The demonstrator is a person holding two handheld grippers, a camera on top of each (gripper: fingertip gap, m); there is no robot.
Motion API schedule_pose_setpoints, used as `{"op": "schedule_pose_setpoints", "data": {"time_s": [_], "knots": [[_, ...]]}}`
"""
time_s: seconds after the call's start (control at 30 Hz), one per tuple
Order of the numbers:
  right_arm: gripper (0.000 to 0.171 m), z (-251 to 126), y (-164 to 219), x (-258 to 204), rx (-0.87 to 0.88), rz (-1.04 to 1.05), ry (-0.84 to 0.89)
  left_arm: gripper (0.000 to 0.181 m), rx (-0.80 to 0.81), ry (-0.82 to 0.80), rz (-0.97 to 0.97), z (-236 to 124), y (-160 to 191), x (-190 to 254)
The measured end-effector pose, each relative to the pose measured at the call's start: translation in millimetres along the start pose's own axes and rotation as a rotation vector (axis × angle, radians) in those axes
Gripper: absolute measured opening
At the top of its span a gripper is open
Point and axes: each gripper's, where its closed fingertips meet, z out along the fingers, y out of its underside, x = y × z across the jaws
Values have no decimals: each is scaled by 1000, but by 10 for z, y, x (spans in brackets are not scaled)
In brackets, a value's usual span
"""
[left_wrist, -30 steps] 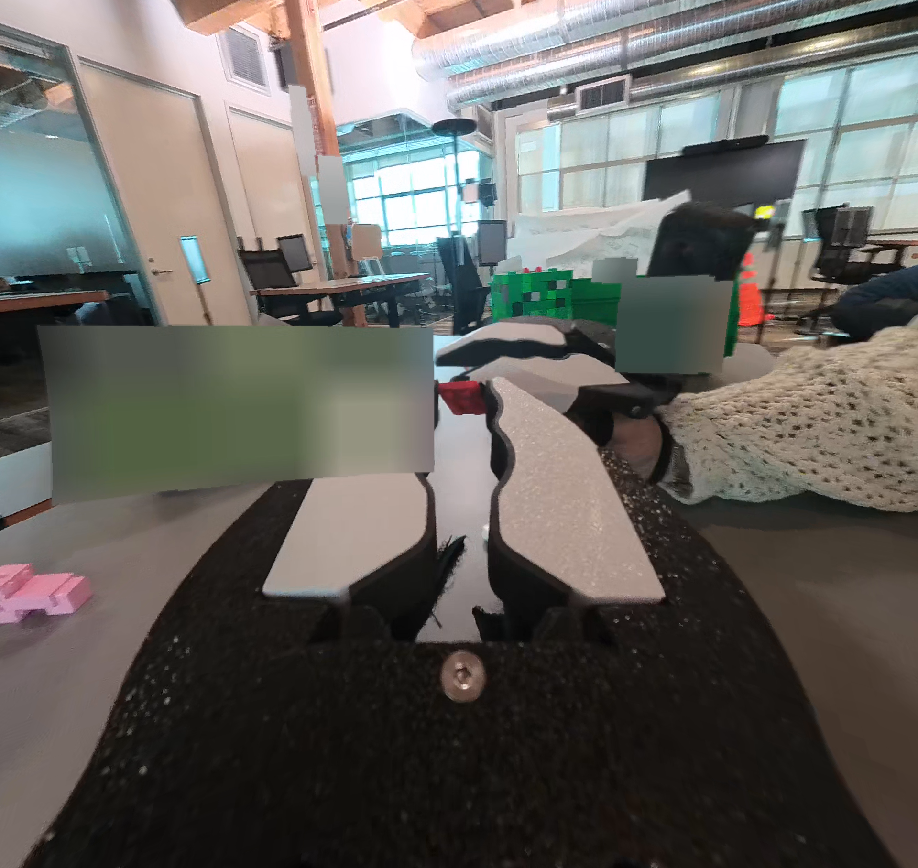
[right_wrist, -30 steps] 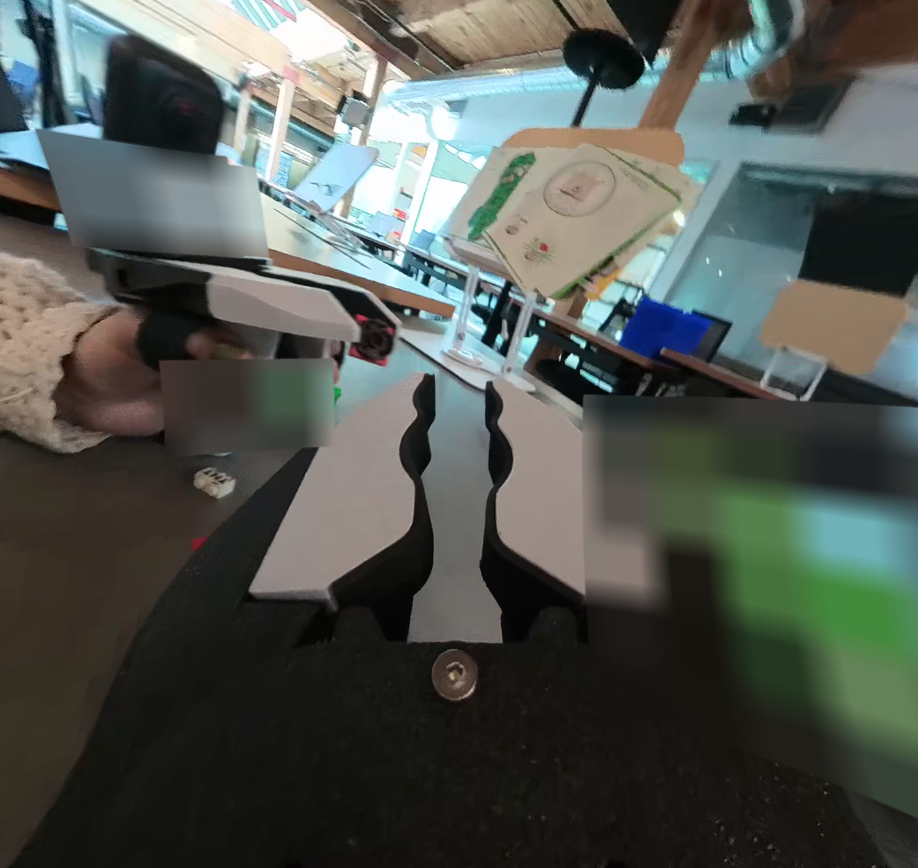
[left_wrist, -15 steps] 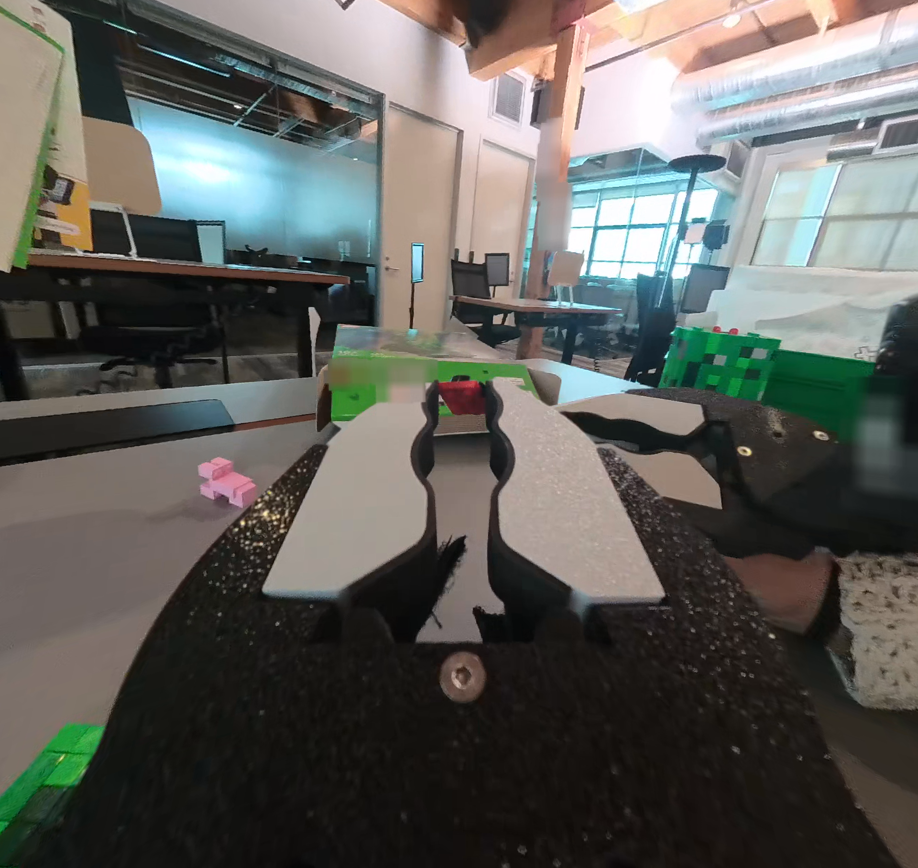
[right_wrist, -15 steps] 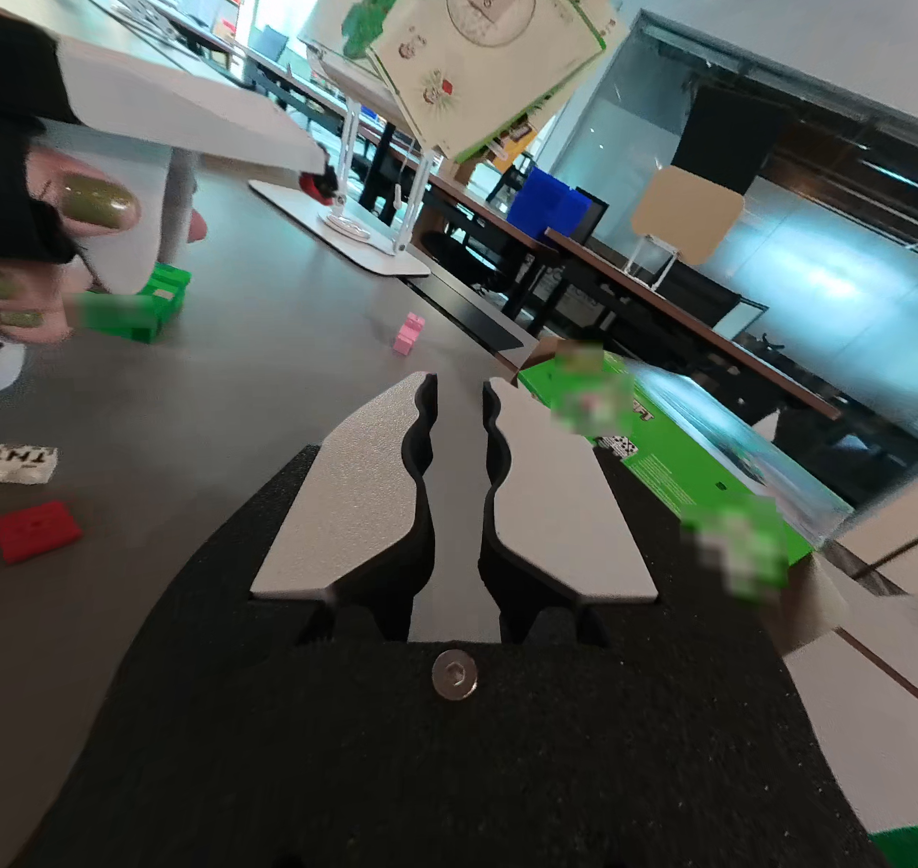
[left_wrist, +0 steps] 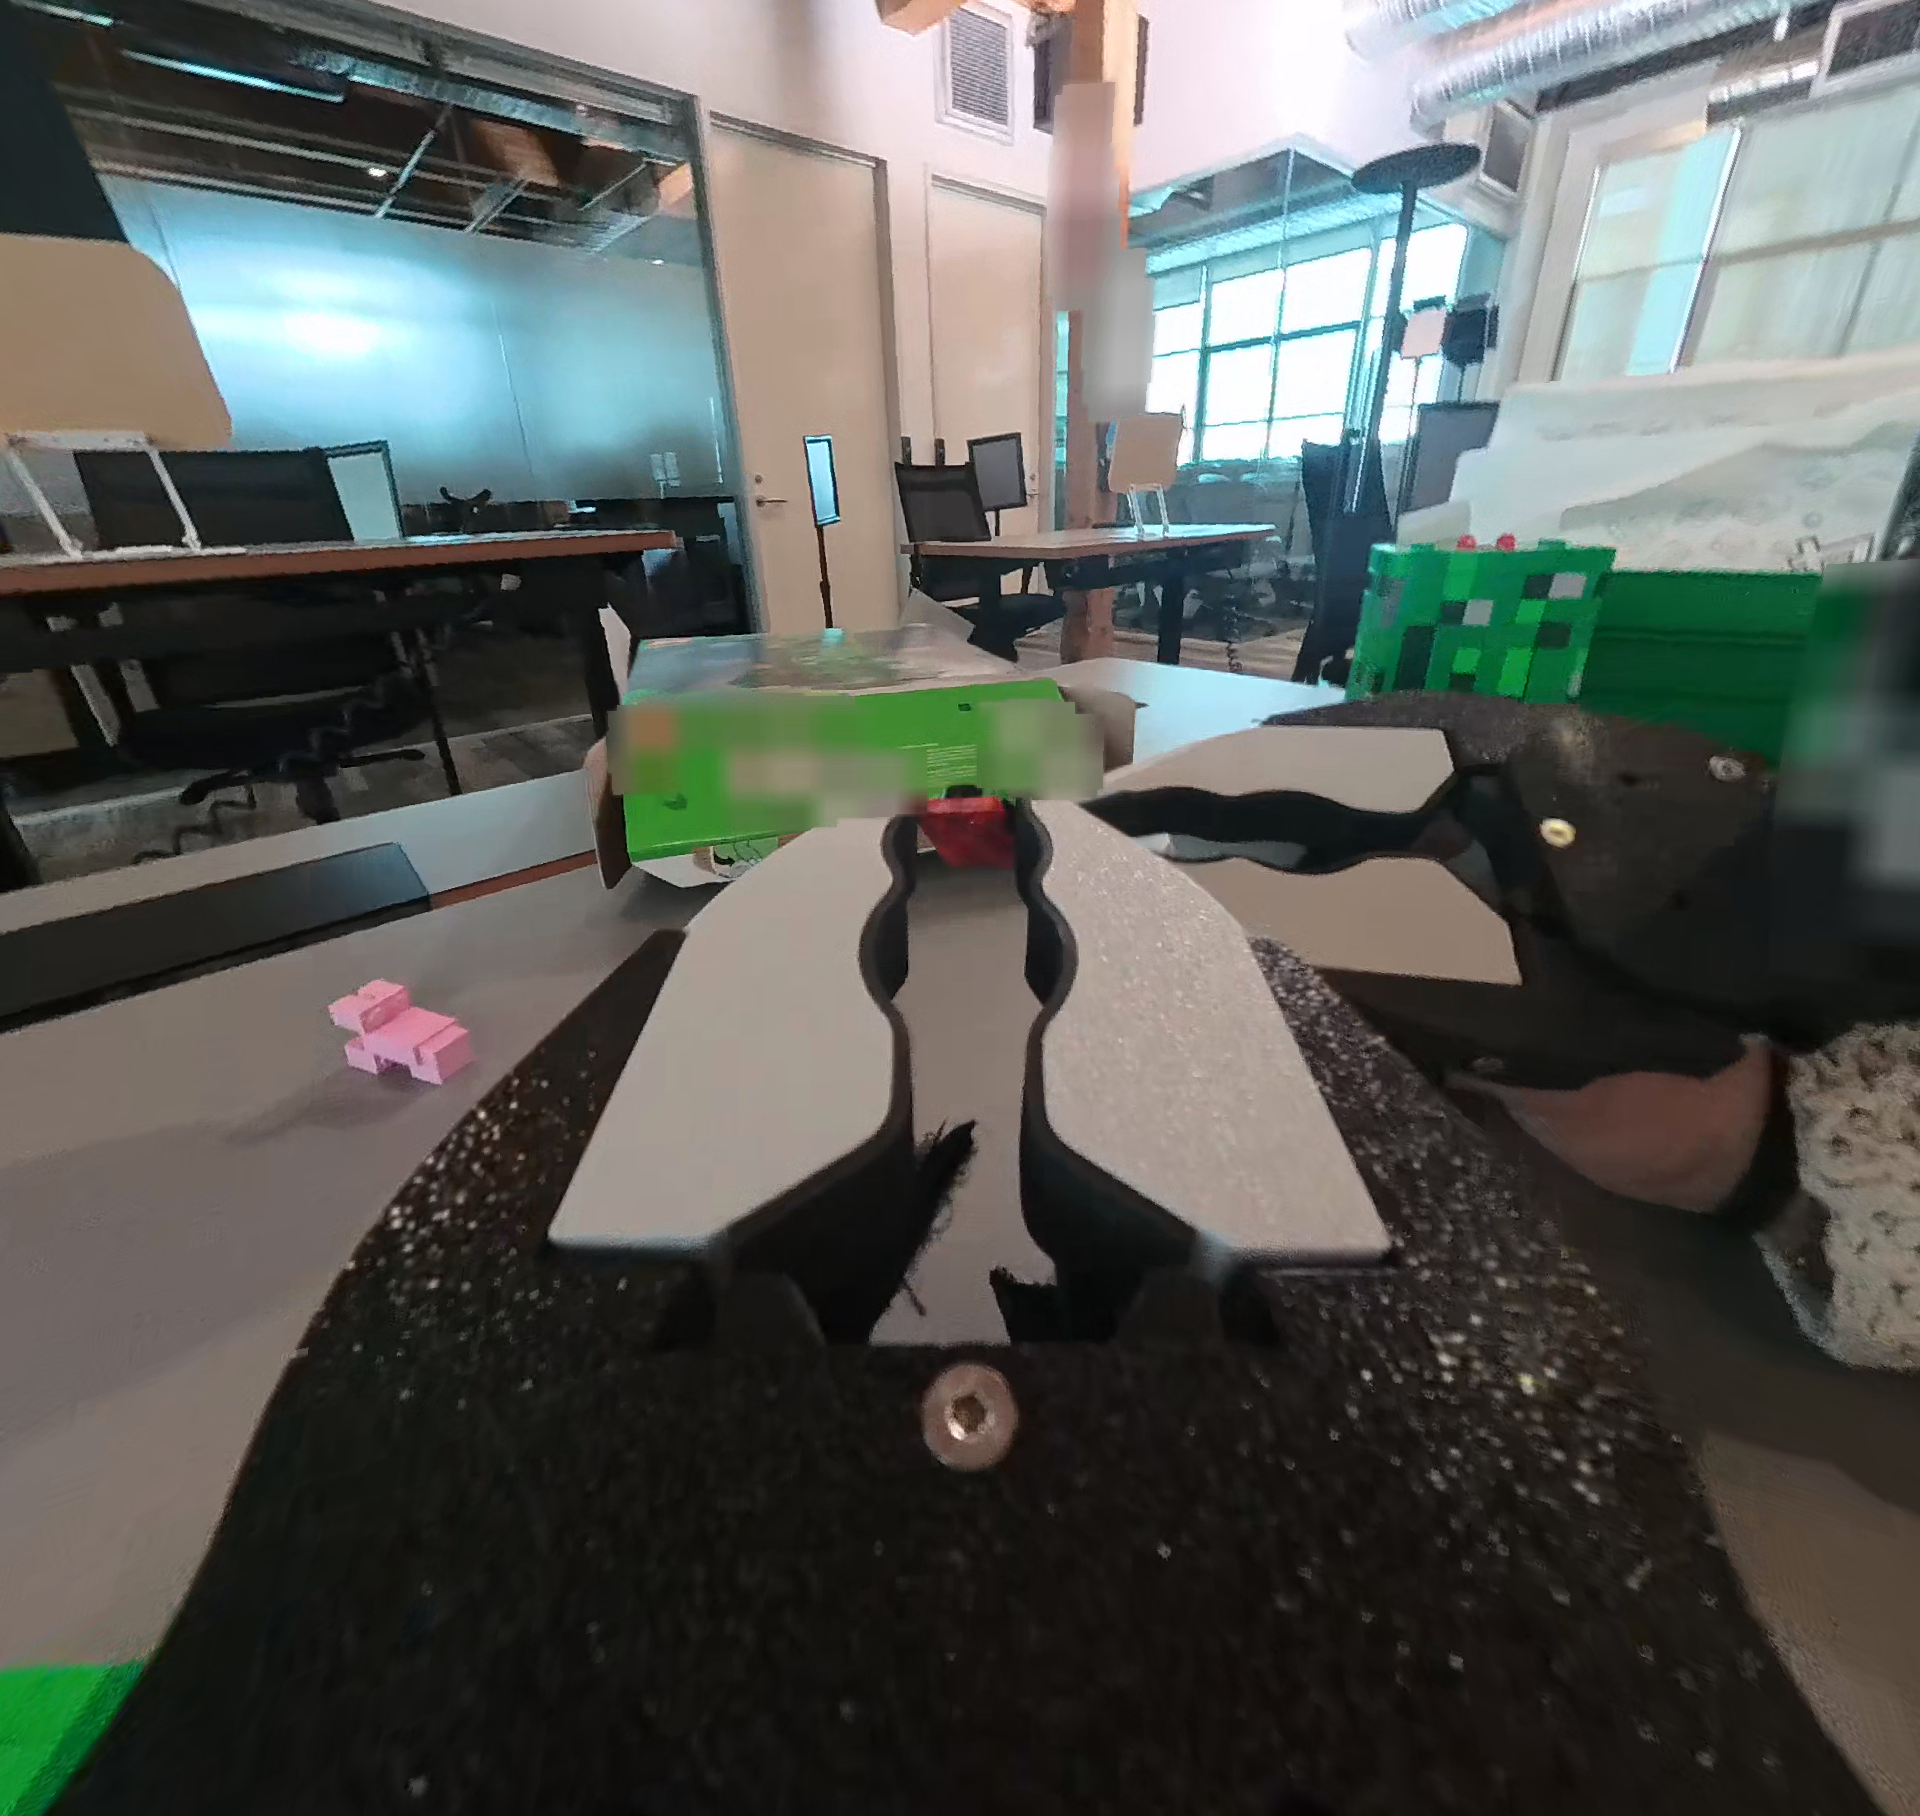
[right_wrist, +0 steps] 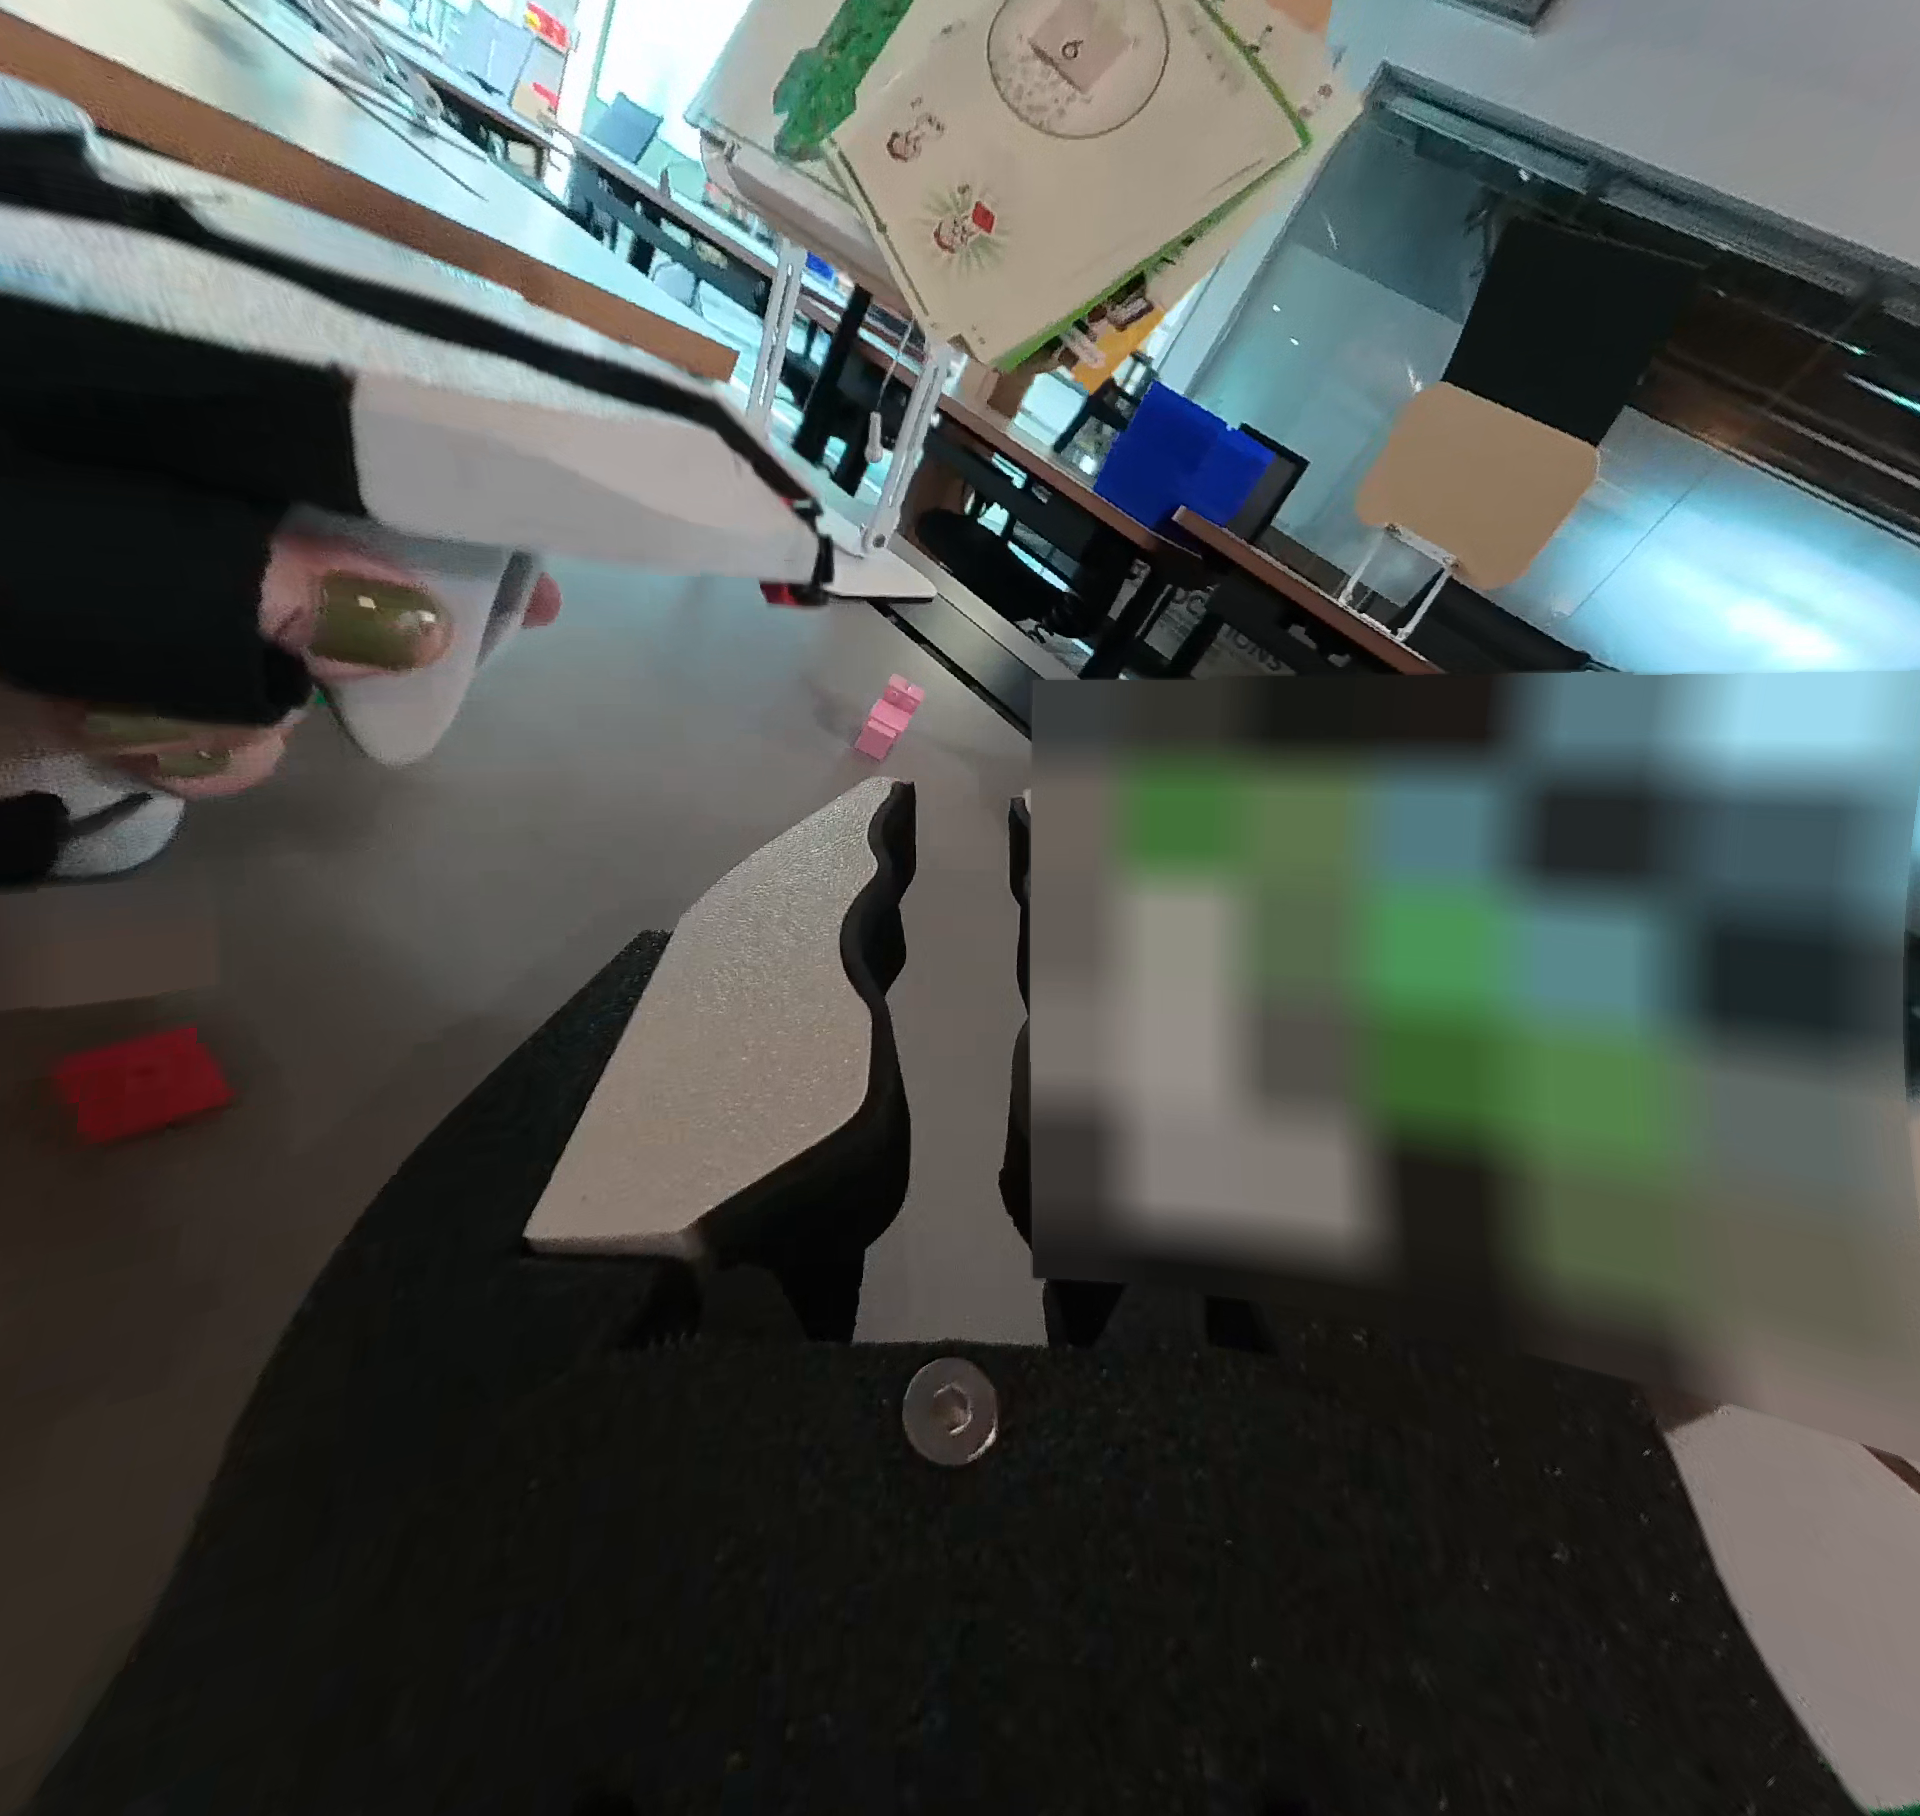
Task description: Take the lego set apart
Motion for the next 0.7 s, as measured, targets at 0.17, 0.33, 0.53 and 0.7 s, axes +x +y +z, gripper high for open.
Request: {"op": "schedule_pose_setpoints", "data": {"time_s": [0.17, 0.33, 0.53, 0.7], "knots": [[15, -58, -104, 24, 87, 84, -32, 17, -47, 112, 171, 34, 82, 266], [13, -101, -164, 109, 151, 185, -42, 16, -19, 180, 252, 69, 82, 479], [13, -138, -207, 185, 210, 293, -69, 16, -5, 190, 266, 75, 70, 536], [10, -158, -211, 110, 201, 267, -136, 17, -10, 140, 266, 70, 75, 460]]}}
